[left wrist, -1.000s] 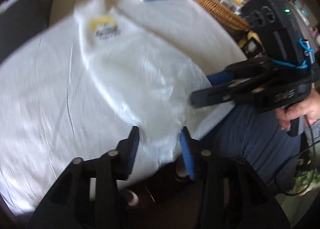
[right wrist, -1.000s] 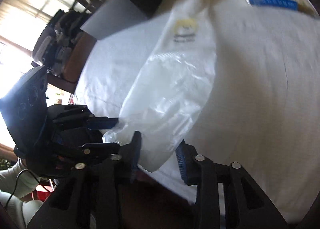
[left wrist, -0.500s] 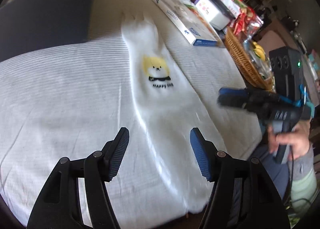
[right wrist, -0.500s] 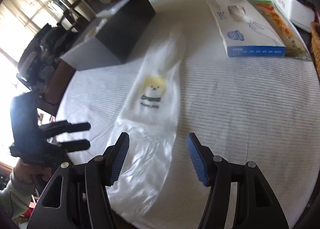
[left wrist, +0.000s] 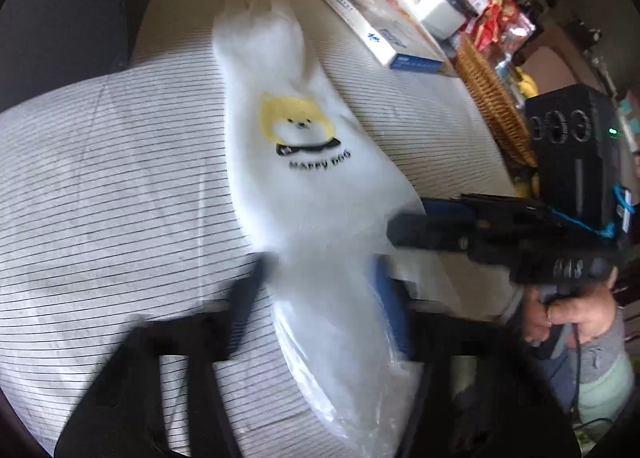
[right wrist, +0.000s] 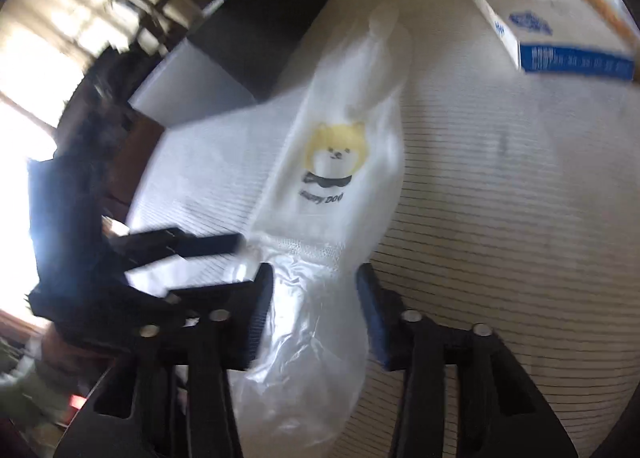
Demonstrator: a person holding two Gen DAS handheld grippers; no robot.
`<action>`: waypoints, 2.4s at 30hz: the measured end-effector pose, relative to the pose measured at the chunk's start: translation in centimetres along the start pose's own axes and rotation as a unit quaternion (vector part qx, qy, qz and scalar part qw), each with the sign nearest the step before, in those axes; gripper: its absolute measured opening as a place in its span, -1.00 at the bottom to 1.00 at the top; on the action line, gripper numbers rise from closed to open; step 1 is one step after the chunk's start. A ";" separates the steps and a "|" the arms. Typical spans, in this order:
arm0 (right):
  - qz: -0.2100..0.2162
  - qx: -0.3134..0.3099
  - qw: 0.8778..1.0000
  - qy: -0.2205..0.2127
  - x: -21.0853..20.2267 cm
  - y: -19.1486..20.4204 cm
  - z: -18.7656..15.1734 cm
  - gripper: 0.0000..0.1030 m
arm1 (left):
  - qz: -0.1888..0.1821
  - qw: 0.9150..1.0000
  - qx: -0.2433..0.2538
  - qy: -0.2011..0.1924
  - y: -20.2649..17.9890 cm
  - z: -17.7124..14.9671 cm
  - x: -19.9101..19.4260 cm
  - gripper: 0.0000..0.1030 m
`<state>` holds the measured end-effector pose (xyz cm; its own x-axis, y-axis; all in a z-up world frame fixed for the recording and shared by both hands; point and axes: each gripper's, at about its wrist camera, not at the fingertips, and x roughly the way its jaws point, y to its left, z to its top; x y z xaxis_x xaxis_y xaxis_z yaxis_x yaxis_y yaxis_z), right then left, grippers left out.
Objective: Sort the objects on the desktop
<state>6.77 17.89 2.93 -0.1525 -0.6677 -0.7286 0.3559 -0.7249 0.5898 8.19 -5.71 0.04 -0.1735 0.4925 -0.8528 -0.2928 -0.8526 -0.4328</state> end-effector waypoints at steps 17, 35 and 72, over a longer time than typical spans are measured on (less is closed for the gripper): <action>0.070 -0.073 0.982 -0.161 -13.5 6.8 7.6 -0.37 | -0.023 0.979 0.107 -0.170 -7.8 11.2 -18.3 -0.94; 0.049 -0.195 0.978 -0.050 -6.5 13.2 -7.1 -0.36 | -0.018 0.984 0.154 -0.083 -6.7 -3.9 -11.1 -0.87; -0.027 -0.388 0.910 -0.145 12.7 37.0 33.0 -0.39 | 0.159 0.962 0.018 -0.223 23.4 26.4 -31.1 -0.89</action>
<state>-12.41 -23.03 26.99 -0.3863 -0.7322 -0.5610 0.8670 -0.4957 0.0500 -18.12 -36.39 24.10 -0.6435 0.2399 -0.7268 -0.1883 -0.9700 -0.1534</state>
